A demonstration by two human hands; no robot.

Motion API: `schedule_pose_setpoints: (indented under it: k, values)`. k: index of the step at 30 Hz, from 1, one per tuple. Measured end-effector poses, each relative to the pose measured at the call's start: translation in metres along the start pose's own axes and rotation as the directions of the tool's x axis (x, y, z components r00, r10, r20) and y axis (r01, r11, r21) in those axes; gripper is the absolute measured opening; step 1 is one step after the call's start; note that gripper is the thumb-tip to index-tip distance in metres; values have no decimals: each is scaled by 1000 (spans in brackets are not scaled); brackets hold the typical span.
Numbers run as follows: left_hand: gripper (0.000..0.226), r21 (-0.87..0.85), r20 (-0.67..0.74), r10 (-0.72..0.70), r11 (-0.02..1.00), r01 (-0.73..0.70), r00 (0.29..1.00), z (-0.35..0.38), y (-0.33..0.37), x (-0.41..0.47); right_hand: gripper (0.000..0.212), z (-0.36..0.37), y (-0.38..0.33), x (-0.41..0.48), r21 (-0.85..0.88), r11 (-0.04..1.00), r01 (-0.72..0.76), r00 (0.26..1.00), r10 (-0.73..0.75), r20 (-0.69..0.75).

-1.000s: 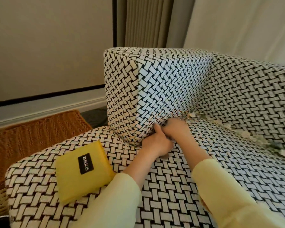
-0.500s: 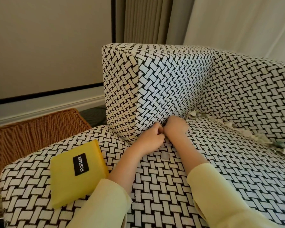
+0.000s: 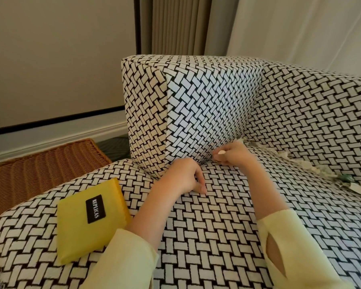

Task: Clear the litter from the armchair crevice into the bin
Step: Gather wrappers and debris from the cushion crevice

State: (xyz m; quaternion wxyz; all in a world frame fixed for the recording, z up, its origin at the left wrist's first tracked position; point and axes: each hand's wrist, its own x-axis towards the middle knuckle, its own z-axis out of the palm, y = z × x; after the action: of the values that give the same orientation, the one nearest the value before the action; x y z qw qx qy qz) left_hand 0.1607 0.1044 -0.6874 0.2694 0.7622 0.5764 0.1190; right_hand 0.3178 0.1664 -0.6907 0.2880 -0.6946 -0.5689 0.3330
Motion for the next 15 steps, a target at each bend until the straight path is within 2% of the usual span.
schedule_pose_setpoints:
  k: [2,4,5,7,8,9,10,11,12,13,14,15]
  values:
    - [18,40,-74,13,999,-10,997,2,2,0,18,-11,5,-3,201,977,-68,992,45,117]
    - [15,7,-125,33,999,-32,992,4,2,-3,24,-18,7,-6,260,960,-101,978,48,203]
    - [15,-66,-107,9,998,-16,994,5,2,-4,26,-21,6,-7,257,961,-101,972,39,233]
    - [19,-350,-10,-47,936,40,999,9,3,-4,27,-27,2,-10,233,970,-74,963,8,271]
    - [21,-547,47,-63,833,79,997,11,8,-3,27,-31,-1,-12,226,973,-56,961,-9,276]
    - [21,-768,107,-75,627,131,991,13,15,-1,27,-35,-4,-14,222,974,-33,964,-28,265]
    - [21,-929,172,-92,316,192,981,16,22,5,24,-40,-7,-18,224,975,-7,969,-49,241]
    - [20,-972,234,-108,-20,233,966,20,31,12,22,-45,-10,-21,221,975,22,974,-71,215]
    - [19,-927,285,-125,-288,240,950,24,38,17,18,-49,-14,-25,207,977,50,975,-92,201]
    - [20,-867,310,-124,-445,226,943,26,45,22,16,-51,-19,-30,174,981,81,972,-117,202]
    - [19,-839,312,-122,-501,213,942,29,49,27,16,-51,-23,-34,123,986,113,965,-138,224]
    - [18,-839,298,-112,-505,204,948,31,52,30,16,-50,-28,-36,52,988,145,954,-154,258]
